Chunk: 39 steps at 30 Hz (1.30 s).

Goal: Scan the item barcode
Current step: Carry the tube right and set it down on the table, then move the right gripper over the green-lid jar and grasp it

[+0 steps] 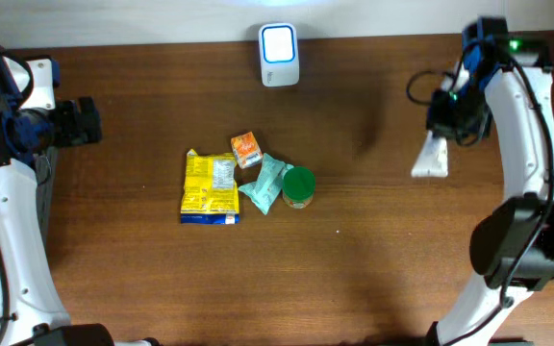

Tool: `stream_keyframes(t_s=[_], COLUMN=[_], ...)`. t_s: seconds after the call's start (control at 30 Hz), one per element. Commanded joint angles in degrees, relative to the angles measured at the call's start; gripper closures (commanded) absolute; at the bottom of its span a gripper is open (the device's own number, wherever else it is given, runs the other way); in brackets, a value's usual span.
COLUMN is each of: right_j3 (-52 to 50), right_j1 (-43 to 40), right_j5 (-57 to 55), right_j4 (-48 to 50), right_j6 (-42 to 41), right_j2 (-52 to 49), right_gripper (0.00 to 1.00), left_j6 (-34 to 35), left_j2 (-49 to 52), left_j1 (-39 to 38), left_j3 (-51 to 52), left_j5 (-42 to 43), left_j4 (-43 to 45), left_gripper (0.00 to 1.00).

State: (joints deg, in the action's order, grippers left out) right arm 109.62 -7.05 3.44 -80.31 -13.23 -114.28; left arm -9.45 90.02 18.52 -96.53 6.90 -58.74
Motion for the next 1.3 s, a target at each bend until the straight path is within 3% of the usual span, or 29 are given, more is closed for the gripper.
stream_keyframes(t_s=[0.0, 0.23, 0.4, 0.47, 0.57, 0.8, 1.0, 1.27], right_j3=[-7.69, -20.55, -25.20, -25.31, -23.45, -16.04, -14.27, -14.58], right_j1=[-3.04, -8.81, -10.40, -10.60, -10.69, -9.51, -1.14, 17.66], right_j5=[2.40, 1.86, 0.39, 0.44, 0.66, 7.69, 18.01, 14.86], right_j4=[4.90, 17.94, 20.76, 19.80, 15.61, 8.81, 5.42, 3.65], right_j6=[-0.83, -0.55, -0.59, -0.59, -0.59, 4.50, 15.04, 16.41], right_j2=[0.96, 0.96, 0.96, 0.98, 1.20, 4.94, 14.32, 18.14], right_gripper=[0.96, 0.96, 0.94, 0.73, 0.55, 0.50, 0.51, 0.51], left_j6=[-0.94, -0.94, -0.94, -0.94, -0.94, -0.94, -0.94, -0.94], left_j2=[0.37, 0.37, 0.39, 0.37, 0.39, 0.37, 0.37, 0.37], left_j1=[0.31, 0.31, 0.31, 0.31, 0.31, 0.31, 0.31, 0.31], left_j3=[-0.24, -0.24, -0.24, -0.24, -0.24, -0.24, -0.24, -0.24], left_j5=[0.39, 0.39, 0.39, 0.39, 0.39, 0.39, 0.39, 0.39], left_j4=[0.09, 0.09, 0.09, 0.09, 0.09, 0.09, 0.09, 0.09], left_gripper=[0.01, 0.01, 0.01, 0.01, 0.01, 0.01, 0.01, 0.01])
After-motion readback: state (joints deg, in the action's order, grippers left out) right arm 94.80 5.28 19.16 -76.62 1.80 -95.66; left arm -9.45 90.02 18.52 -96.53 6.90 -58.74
